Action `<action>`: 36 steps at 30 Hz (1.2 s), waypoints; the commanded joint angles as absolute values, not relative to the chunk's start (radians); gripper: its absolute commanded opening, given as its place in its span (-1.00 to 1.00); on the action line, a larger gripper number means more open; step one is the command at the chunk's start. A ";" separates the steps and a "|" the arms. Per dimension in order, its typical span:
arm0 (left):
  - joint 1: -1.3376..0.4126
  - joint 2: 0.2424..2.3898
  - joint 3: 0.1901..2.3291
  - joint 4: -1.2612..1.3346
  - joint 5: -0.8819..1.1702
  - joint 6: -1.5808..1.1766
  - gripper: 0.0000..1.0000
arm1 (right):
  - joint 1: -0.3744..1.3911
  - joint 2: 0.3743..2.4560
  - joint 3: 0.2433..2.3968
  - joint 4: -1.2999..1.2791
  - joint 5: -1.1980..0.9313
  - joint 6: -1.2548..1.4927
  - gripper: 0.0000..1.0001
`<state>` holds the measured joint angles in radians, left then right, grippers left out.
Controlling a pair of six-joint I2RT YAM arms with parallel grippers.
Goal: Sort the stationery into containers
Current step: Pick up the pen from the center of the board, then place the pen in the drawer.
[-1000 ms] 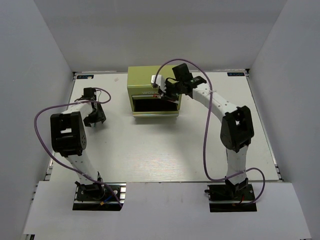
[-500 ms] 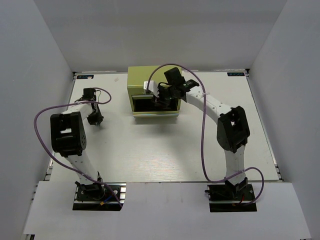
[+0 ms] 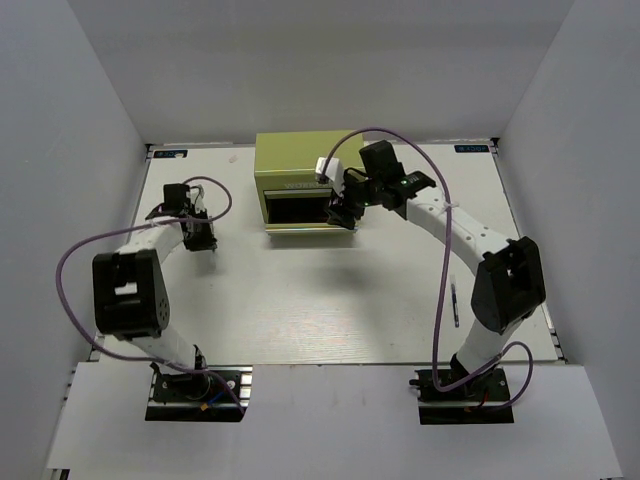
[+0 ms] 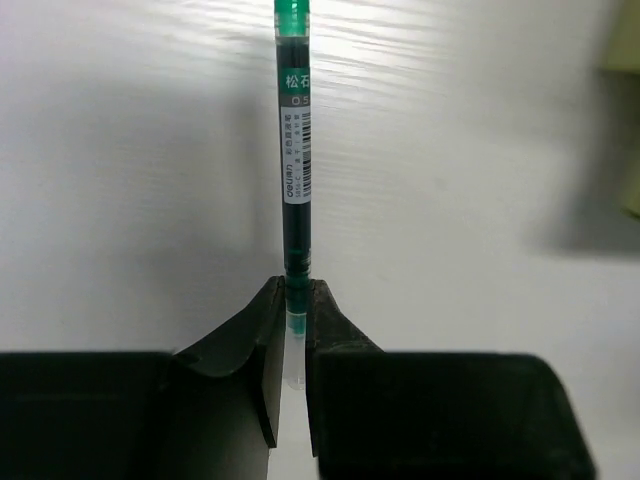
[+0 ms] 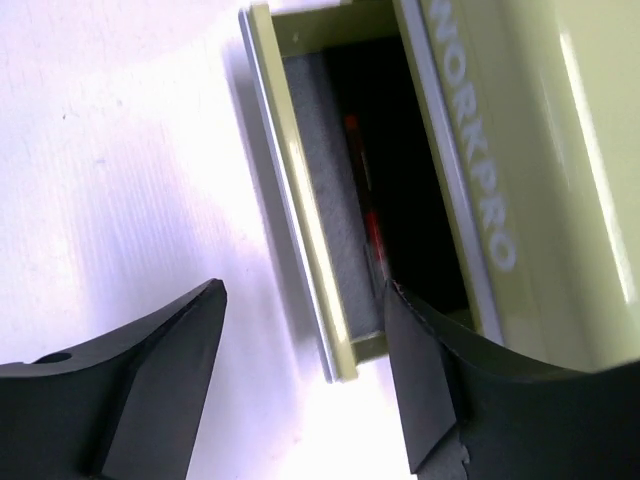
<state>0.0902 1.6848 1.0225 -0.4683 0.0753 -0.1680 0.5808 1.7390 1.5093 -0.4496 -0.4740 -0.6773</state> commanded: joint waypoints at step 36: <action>-0.374 1.572 1.318 -0.370 0.545 0.630 -1.00 | 0.279 1.474 1.160 -0.408 -0.472 -0.548 -0.79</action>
